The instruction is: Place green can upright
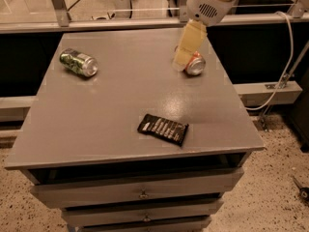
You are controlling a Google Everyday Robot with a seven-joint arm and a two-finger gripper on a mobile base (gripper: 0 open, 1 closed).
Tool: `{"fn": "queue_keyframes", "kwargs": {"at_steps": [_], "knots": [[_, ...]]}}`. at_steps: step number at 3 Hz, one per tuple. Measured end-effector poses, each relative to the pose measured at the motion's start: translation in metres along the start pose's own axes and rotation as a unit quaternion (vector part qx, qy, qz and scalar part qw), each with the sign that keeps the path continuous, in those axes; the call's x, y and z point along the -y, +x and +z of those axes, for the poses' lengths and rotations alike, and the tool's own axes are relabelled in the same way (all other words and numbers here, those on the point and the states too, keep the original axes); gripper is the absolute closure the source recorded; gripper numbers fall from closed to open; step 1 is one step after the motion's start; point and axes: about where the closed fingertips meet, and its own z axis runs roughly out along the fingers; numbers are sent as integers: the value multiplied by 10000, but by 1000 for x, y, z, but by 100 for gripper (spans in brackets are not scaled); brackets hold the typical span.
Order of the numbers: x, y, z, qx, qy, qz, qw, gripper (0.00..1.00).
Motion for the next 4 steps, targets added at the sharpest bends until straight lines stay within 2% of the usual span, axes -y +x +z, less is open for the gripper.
{"fn": "queue_keyframes", "kwargs": {"at_steps": [1, 2, 3, 4], "knots": [[0, 0, 0, 0, 0, 0, 10000, 0], [5, -15, 6, 273, 68, 40, 9996, 0], [24, -60, 26, 828, 117, 203, 9963, 0], [37, -109, 53, 1319, -66, 391, 9905, 0]]}}
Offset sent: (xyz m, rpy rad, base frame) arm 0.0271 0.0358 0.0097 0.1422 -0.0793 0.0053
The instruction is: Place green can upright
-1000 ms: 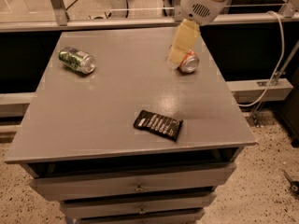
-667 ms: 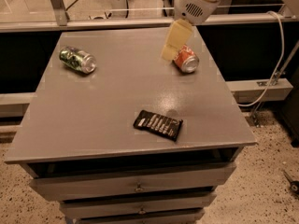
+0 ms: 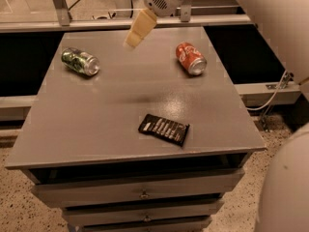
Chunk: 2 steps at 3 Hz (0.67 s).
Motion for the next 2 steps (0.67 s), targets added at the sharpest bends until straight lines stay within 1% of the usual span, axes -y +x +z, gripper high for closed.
{"fn": "queue_keyframes", "kwargs": {"at_steps": [1, 2], "knots": [[-3, -43, 37, 381, -318, 119, 9987, 0], [-16, -75, 76, 449, -573, 196, 9972, 0]]}}
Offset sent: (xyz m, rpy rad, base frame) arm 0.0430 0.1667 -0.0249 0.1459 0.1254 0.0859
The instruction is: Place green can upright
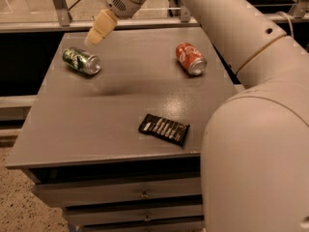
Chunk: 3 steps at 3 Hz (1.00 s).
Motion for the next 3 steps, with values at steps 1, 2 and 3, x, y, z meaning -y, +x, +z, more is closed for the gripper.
{"fn": "queue_keyframes", "kwargs": {"at_steps": [1, 2, 3], "knots": [[-10, -20, 46, -158, -253, 90, 9995, 0], [-18, -32, 88, -476, -401, 114, 9980, 0], [-23, -37, 131, -1074, -342, 25, 9936, 0]]}}
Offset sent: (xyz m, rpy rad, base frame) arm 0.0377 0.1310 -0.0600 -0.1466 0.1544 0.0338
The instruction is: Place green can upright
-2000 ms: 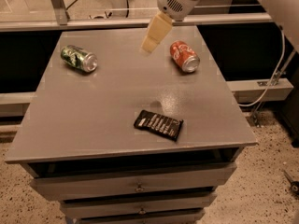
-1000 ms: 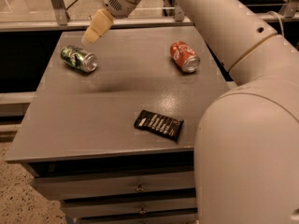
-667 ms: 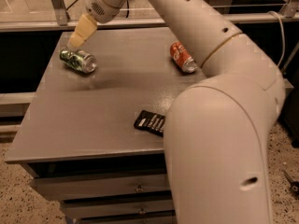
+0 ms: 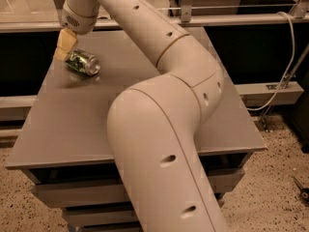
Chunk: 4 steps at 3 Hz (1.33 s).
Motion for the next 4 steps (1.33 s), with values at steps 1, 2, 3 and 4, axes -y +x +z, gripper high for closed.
{"fn": "queue_keyframes", "kwargs": {"at_steps": [1, 2, 3, 4], "knots": [[4, 2, 22, -428, 128, 24, 9990, 0], [7, 10, 38, -928, 284, 69, 9953, 0], [7, 11, 47, -1296, 430, 90, 9906, 16], [7, 7, 48, -1472, 576, 107, 9874, 41]]}}
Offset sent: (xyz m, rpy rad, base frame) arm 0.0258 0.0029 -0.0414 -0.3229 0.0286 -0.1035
